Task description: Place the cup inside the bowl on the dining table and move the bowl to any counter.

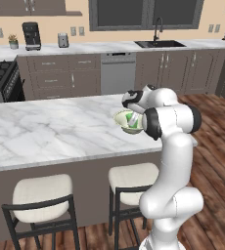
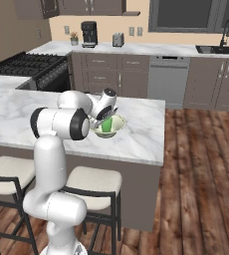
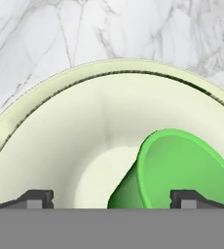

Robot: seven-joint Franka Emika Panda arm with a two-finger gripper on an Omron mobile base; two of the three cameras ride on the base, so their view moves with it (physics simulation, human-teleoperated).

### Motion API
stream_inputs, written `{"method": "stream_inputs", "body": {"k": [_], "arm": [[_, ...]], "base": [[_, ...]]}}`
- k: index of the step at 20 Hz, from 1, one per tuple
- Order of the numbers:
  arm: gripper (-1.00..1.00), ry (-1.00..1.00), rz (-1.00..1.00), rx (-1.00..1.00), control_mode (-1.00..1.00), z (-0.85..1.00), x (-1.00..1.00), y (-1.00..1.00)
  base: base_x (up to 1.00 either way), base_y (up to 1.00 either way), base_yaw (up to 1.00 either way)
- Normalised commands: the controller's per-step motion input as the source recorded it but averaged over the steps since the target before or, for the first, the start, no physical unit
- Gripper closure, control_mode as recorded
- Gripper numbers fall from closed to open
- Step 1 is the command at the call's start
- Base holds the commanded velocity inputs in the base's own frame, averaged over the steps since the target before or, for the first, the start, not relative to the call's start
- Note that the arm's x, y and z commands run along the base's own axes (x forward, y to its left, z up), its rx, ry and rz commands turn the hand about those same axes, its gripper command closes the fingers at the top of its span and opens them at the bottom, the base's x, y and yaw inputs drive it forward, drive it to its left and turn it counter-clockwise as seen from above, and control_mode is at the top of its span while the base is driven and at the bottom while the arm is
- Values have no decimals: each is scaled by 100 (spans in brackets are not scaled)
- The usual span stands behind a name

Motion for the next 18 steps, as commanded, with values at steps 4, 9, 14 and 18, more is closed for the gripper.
{"method": "stream_inputs", "body": {"k": [4, 9, 14, 18], "arm": [[-100, 0, 0, 0, -100, 9, 9, 0], [-100, 0, 0, 0, -100, 33, 2, 0], [-100, 0, 0, 0, -100, 15, 0, 0], [-100, 0, -2, 0, -100, 0, 0, 0]], "base": [[0, 0, 0], [0, 0, 0], [0, 0, 0], [0, 0, 0]]}}
